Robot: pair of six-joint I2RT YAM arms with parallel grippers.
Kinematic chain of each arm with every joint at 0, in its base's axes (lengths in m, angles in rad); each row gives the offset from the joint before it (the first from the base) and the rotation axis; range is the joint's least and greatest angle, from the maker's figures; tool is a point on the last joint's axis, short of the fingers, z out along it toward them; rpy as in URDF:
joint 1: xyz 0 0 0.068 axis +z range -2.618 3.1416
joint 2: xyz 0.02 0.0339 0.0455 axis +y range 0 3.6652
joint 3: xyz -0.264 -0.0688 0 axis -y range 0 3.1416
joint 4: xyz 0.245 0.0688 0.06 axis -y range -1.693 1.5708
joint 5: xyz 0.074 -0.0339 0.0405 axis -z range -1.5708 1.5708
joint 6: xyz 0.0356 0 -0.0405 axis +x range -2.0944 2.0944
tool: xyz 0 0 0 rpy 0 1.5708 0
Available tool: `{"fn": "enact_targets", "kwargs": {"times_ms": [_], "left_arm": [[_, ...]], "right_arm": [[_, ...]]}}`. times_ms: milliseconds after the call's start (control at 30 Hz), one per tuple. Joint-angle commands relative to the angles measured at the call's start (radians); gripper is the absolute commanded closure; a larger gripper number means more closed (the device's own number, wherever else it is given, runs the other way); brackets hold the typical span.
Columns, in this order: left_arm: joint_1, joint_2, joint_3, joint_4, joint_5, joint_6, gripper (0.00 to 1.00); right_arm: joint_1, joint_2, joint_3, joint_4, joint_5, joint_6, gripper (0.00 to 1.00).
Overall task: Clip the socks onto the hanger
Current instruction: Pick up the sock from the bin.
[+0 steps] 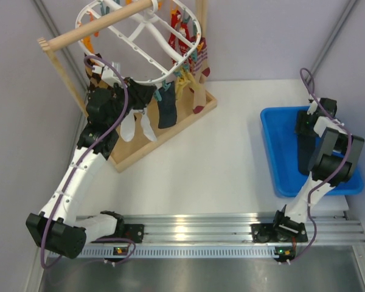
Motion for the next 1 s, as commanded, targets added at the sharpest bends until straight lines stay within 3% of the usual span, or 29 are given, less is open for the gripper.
{"fn": "enact_targets", "kwargs": {"times_ms": [0,300,367,633,867,967], "left_arm": [[0.007,-0.020,-0.009,0.045,0.000,-0.002,1.00],[0.012,-0.011,0.012,0.032,-0.005,0.018,1.00],[0.015,-0.013,0.014,0.026,-0.005,0.023,1.00],[0.018,-0.017,0.018,0.011,-0.003,0.032,1.00],[0.018,-0.014,0.018,0.011,-0.003,0.037,1.00],[0.018,-0.013,0.020,0.011,0.003,0.035,1.00]], "right_arm": [[-0.008,0.061,0.090,0.047,0.020,-0.002,0.37],[-0.008,0.071,0.074,-0.119,-0.135,-0.162,0.60],[-0.009,0.052,0.052,-0.171,-0.167,-0.215,0.61],[-0.008,-0.041,-0.025,-0.329,-0.362,-0.458,0.59],[-0.036,-0.137,-0.029,-0.269,-0.434,-0.384,0.45],[-0.044,-0.147,-0.018,-0.257,-0.443,-0.377,0.43]]}}
